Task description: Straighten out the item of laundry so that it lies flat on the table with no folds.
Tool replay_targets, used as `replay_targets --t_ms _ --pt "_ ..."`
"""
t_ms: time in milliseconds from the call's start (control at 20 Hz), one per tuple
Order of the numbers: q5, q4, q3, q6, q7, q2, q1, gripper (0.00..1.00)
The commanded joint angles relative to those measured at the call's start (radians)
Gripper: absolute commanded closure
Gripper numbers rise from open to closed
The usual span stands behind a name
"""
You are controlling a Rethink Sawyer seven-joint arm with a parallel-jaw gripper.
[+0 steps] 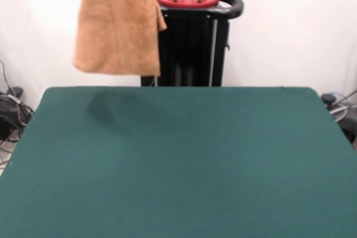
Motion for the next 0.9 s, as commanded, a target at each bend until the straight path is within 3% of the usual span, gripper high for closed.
replay_targets --t_ms 50,100,150,200,300,400,450,550,700,750,900 --pt "0.066 -0.016 -0.015 0.055 -0.269 -0.007 -0.009 1.00" --pt "0.092 -0.018 -0.028 0.064 -0.296 -0.008 -0.020 1.00" --pt "-0.020 0.025 -0.025 -0.034 -0.295 0.010 -0.015 1.00" --pt "-0.061 0.047 -0.026 -0.076 -0.295 0.026 -0.018 1.00" --pt "0.082 0.006 -0.047 0.022 -0.368 0.009 -0.044 1.00" --pt "-0.077 0.047 -0.033 -0.104 -0.327 0.040 -0.036 1.00" --pt "-0.063 0.034 -0.032 -0.085 -0.329 0.044 -0.040 1.00" --pt "0.059 -0.032 -0.033 0.056 -0.363 0.027 -0.052 1.00" --pt "-0.109 0.076 -0.024 -0.195 -0.282 0.089 -0.035 1.00" --pt "-0.110 0.082 -0.024 -0.198 -0.273 0.095 -0.033 1.00" --pt "-0.030 -0.012 -0.014 0.021 -0.313 0.044 -0.026 1.00"
